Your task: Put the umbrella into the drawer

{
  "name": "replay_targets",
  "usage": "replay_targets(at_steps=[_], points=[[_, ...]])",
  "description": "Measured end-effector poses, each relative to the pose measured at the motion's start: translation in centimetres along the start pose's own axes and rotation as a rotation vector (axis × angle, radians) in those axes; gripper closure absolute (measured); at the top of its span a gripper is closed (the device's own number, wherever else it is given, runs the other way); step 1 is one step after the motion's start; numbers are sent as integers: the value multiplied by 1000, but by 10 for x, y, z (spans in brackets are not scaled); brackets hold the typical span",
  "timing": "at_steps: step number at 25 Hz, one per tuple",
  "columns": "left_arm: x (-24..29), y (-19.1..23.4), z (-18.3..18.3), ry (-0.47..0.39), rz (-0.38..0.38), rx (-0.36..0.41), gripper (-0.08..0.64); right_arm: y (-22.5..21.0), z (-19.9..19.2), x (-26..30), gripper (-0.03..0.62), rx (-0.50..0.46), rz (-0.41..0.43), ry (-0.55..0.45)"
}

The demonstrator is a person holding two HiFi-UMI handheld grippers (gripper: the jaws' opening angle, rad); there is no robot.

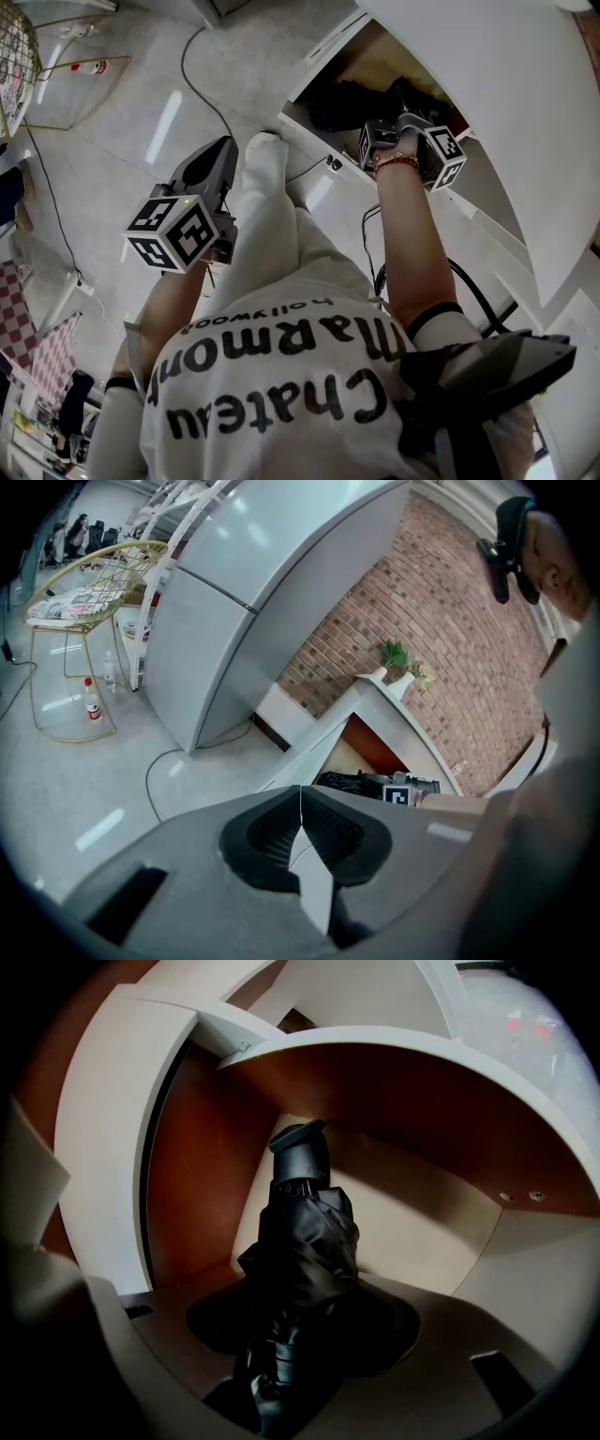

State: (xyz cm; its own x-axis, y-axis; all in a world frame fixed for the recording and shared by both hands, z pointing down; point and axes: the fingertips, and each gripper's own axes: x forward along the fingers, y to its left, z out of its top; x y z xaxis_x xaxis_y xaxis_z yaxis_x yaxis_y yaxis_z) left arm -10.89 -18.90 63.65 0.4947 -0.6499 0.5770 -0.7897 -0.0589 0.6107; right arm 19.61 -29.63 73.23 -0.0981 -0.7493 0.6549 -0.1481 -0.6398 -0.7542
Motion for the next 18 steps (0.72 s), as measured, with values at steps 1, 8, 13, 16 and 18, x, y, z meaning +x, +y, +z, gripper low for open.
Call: replay_targets(at_steps=[1,8,13,16,18], points=[[2,0,0,-3,-2,-1,543,-1,0,1,364,2,-1,-3],[3,7,0,-20,4,-1,543,-7,3,10,364,-9,-9,-9],[-2,21,-4,-34,35,-26,543,-14,5,13,364,-14,-28,-8],[0,22,-7,-36,35,-28,543,-21,6,15,364,-9,-42,-9],[2,22,-9,-36,32,-30,543,-24,7,16,364,-2,-47,-6]])
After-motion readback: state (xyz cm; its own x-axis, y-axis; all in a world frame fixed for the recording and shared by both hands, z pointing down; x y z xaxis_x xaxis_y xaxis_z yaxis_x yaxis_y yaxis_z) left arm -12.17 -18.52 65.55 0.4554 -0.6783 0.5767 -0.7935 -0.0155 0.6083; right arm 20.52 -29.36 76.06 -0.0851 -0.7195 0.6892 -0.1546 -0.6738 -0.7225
